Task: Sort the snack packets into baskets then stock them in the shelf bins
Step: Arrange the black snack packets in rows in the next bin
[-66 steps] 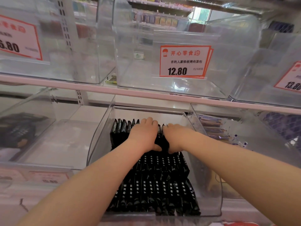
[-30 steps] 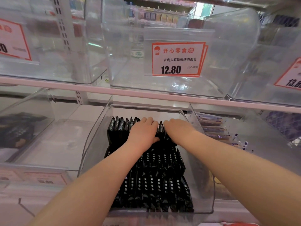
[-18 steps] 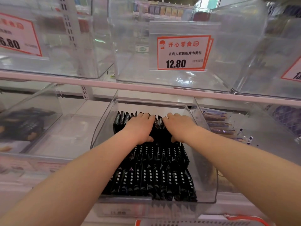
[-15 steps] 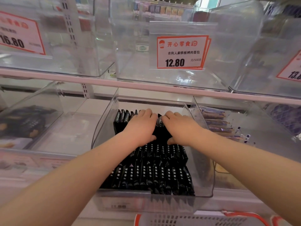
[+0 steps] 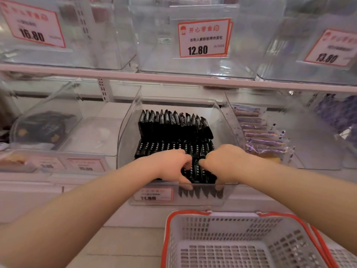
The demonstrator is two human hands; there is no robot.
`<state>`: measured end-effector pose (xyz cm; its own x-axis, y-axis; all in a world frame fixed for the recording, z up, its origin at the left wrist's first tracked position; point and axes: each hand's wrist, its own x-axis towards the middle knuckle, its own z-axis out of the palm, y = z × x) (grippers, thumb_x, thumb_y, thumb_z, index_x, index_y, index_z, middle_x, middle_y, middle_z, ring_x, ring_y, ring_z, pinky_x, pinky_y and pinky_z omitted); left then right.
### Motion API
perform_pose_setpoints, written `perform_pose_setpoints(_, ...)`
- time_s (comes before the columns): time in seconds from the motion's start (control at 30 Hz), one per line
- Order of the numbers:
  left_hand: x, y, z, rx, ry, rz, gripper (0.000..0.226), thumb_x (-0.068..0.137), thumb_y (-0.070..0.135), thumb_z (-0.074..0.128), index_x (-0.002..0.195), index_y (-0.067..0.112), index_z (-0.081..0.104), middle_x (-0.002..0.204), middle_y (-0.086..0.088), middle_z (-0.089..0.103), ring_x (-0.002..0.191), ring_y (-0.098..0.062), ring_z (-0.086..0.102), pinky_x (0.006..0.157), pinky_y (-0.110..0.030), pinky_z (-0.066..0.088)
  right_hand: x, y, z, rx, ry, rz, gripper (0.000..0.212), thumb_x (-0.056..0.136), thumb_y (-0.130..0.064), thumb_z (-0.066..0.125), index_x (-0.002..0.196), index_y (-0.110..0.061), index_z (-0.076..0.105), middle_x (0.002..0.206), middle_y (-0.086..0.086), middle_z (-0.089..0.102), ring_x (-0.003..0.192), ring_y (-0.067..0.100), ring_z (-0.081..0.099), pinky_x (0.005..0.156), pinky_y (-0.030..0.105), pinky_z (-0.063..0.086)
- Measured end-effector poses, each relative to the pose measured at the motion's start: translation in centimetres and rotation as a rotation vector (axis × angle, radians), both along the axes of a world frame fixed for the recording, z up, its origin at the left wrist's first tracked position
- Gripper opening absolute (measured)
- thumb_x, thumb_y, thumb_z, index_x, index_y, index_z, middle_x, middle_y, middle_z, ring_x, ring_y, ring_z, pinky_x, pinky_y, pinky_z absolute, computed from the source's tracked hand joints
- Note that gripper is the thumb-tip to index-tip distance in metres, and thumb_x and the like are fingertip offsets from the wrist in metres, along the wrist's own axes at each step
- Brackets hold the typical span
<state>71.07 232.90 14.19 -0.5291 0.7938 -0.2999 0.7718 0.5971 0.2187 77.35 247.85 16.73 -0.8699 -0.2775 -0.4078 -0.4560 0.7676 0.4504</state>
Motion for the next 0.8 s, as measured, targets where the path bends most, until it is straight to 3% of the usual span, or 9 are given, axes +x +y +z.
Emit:
perform_pose_setpoints(0.13, -0.1, 0.5, -0.5, 0.012, 0.078, 0.030, 0.047, 0.076, 0.050, 0.068, 0.104, 0.016, 0.052, 0.094, 0.004, 0.043, 0.088, -0.018, 0.048, 0.072, -0.030, 0.041, -0.2, -0.5, -1.2, -0.075, 0.063, -0.068, 0.027, 0.091, -0.010, 0.047, 0.118, -0.012, 0.046, 0.112, 0.005, 0.059, 0.101, 0.028, 0.061, 0.063, 0.035, 0.040)
perform_pose_setpoints(0.2, 0.0, 0.2, -0.6, 0.034, 0.108, 0.037, 0.044, 0.077, 0.050, 0.066, 0.103, 0.018, 0.052, 0.093, 0.005, 0.044, 0.084, -0.014, 0.044, 0.068, -0.028, 0.037, -0.5, -0.5, -1.0, -0.149, -0.007, -0.146, 0.033, 0.088, -0.024, 0.058, 0.117, -0.013, 0.046, 0.113, 0.003, 0.057, 0.102, 0.027, 0.059, 0.065, 0.034, 0.040)
perform_pose_setpoints(0.27, 0.0, -0.2, -0.5, 0.058, 0.102, 0.036, 0.045, 0.078, 0.049, 0.066, 0.106, 0.016, 0.053, 0.094, 0.005, 0.047, 0.084, -0.013, 0.045, 0.070, -0.029, 0.041, -1.1, -0.5, -0.5, -0.275, -0.110, -0.221, 0.058, 0.074, -0.048, 0.072, 0.114, -0.014, 0.046, 0.108, 0.001, 0.052, 0.100, 0.025, 0.055, 0.072, 0.033, 0.045)
perform_pose_setpoints(0.37, -0.3, -1.3, 0.6, 0.054, 0.025, 0.025, 0.043, 0.082, 0.043, 0.065, 0.112, 0.014, 0.056, 0.105, 0.001, 0.060, 0.084, -0.012, 0.049, 0.075, -0.026, 0.043, -1.7, -1.2, -0.8, -0.479, -0.115, -0.164, 0.066, 0.066, -0.056, 0.075, 0.108, -0.015, 0.046, 0.098, -0.002, 0.044, 0.097, 0.022, 0.053, 0.077, 0.033, 0.045)
perform_pose_setpoints(0.6, -1.2, -5.1, 3.4, -0.394, 0.154, 0.036, 0.047, 0.081, 0.041, 0.066, 0.119, 0.017, 0.052, 0.113, -0.002, 0.058, 0.104, -0.021, 0.054, 0.078, -0.032, 0.043, -2.2, -2.3, -2.6, -0.375, 0.043, -0.076, 0.042, 0.083, -0.039, 0.065, 0.114, -0.016, 0.047, 0.114, 0.005, 0.054, 0.102, 0.029, 0.057, 0.068, 0.036, 0.043)
perform_pose_setpoints(0.67, -1.0, -5.4, 3.4, -0.501, 0.187, 0.063, 0.051, 0.081, 0.037, 0.067, 0.123, 0.015, 0.050, 0.117, -0.005, 0.057, 0.104, -0.023, 0.054, 0.077, -0.032, 0.044, -2.2, -2.4, -2.5, -0.396, -0.002, -0.083, 0.046, 0.079, -0.043, 0.068, 0.109, -0.015, 0.047, 0.108, 0.003, 0.053, 0.100, 0.027, 0.055, 0.069, 0.035, 0.043)
perform_pose_setpoints(0.8, -0.6, -4.8, 3.3, -0.572, 0.216, 0.079, 0.050, 0.082, 0.034, 0.068, 0.123, 0.014, 0.049, 0.116, -0.006, 0.057, 0.093, -0.021, 0.053, 0.072, -0.032, 0.045, -2.4, -3.2, -1.7, -0.633, -0.165, -0.132, 0.052, 0.068, -0.050, 0.076, 0.095, -0.020, 0.044, 0.085, -0.008, 0.042, 0.082, 0.017, 0.046, 0.068, 0.028, 0.037)
